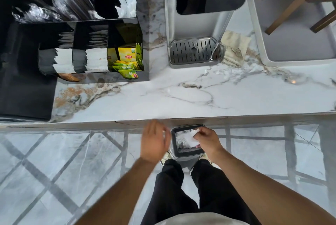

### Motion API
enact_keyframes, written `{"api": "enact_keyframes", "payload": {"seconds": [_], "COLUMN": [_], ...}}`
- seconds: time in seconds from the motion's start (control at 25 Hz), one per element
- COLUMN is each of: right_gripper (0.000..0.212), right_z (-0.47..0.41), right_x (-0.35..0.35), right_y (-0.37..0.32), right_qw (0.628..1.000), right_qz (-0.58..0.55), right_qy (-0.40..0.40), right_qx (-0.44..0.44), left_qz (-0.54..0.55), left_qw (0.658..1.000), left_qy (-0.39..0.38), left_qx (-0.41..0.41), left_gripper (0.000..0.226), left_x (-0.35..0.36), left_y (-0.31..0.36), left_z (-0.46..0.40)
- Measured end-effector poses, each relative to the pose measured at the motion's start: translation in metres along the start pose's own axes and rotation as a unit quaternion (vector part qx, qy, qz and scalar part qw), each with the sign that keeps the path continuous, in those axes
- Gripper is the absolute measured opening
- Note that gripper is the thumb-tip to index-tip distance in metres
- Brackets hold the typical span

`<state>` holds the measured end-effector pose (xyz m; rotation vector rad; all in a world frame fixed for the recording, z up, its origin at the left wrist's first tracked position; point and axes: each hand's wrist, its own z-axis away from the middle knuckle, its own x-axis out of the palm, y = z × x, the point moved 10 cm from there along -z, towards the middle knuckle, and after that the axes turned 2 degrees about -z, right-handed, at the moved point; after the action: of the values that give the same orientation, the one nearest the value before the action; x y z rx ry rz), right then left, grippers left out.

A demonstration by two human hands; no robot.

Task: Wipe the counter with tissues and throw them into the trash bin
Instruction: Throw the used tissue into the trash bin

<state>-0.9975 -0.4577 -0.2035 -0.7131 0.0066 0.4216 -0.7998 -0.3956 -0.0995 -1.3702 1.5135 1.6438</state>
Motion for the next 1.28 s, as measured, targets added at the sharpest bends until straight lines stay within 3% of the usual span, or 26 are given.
{"api": "enact_keyframes", "payload": {"seconds": [0.04, 0.16, 0.32, 0.52, 0.6, 0.72, 0.84, 1.0, 1.12, 1.28], "right_gripper": [0.021, 0.018, 0.024, 0.02, 0.017, 0.02, 0.031, 0.04, 0.026, 0.033], "right_z": [0.005, 0.017, 0.024, 0.015, 0.003, -0.016, -0.042, -0.087, -0.12, -0.164], "right_x": [0.009, 0.039, 0.055, 0.04, 0.024, -0.001, -0.014, -0.015, -0.019, -0.024], "right_y": [-0.001, 0.0, 0.009, 0.037, 0.056, 0.09, 0.128, 0.174, 0.193, 0.219], "right_qw": [0.999, 0.986, 0.975, 0.989, 0.995, 0.996, 0.994, 0.989, 0.974, 0.984], "right_qz": [-0.036, -0.123, -0.148, -0.095, -0.055, -0.023, -0.003, -0.058, -0.155, -0.088], "right_qy": [-0.024, -0.105, -0.143, -0.079, -0.04, 0.009, 0.019, -0.018, -0.045, -0.051], "right_qx": [0.01, 0.05, 0.082, 0.079, 0.073, 0.087, 0.109, 0.134, 0.162, 0.149], "left_qz": [0.055, 0.162, 0.215, 0.214, 0.249, 0.316, 0.341, 0.341, 0.346, 0.361], "left_qw": [0.997, 0.955, 0.925, 0.913, 0.885, 0.811, 0.759, 0.741, 0.74, 0.714], "left_qy": [-0.061, -0.202, -0.22, -0.25, -0.283, -0.332, -0.33, -0.278, -0.248, -0.21], "left_qx": [-0.01, -0.143, -0.224, -0.239, -0.275, -0.365, -0.445, -0.507, -0.521, -0.562], "left_gripper": [0.032, 0.059, 0.032, 0.019, 0.017, 0.015, 0.007, 0.01, 0.01, 0.011], "left_x": [0.017, 0.063, 0.08, 0.105, 0.129, 0.17, 0.209, 0.269, 0.321, 0.375], "left_y": [0.011, 0.01, -0.005, -0.012, -0.014, -0.019, -0.031, -0.055, -0.066, -0.084], "left_z": [0.022, 0.066, 0.078, 0.084, 0.092, 0.112, 0.124, 0.126, 0.123, 0.129]}}
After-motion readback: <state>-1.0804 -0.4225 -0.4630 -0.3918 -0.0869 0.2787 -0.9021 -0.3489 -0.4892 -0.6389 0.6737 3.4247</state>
